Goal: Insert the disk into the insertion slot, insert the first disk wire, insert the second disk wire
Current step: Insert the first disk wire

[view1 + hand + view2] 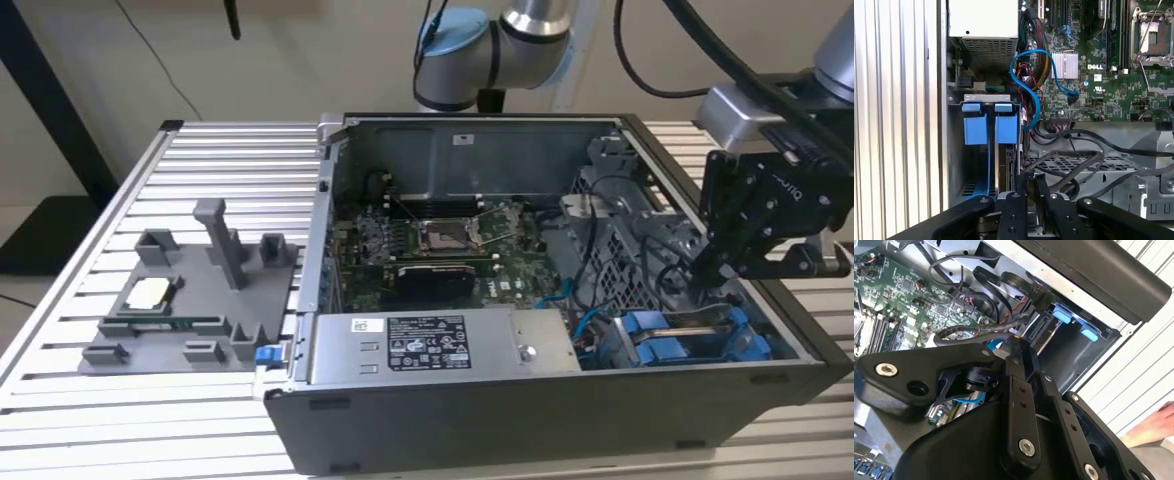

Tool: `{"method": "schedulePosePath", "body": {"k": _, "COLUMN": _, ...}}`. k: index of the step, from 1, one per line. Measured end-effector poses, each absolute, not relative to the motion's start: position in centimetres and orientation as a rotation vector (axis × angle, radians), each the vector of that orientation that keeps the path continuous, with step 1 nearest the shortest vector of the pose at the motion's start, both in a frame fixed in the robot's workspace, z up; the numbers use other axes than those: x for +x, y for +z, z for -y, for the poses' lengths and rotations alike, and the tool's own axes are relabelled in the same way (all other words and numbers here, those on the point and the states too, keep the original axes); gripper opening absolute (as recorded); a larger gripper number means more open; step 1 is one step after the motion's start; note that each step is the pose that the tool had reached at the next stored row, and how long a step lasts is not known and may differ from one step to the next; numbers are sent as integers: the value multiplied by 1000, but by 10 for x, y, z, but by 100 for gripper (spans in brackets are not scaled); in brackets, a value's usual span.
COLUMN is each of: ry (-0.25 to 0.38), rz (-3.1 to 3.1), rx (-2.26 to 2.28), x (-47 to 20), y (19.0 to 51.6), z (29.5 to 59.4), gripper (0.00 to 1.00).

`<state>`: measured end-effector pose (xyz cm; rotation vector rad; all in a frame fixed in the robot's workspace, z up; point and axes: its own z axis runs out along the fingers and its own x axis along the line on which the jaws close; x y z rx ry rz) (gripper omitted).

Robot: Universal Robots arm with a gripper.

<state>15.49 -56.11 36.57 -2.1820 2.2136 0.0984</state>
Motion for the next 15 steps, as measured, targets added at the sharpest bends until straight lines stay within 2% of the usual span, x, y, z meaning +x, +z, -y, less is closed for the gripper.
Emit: {"method": "schedulePosePath", "body": {"k": 15, "ry": 78, "rz": -2162, "rx": -2234, "x": 166, "y": 349, "z": 561, "gripper": 19}}
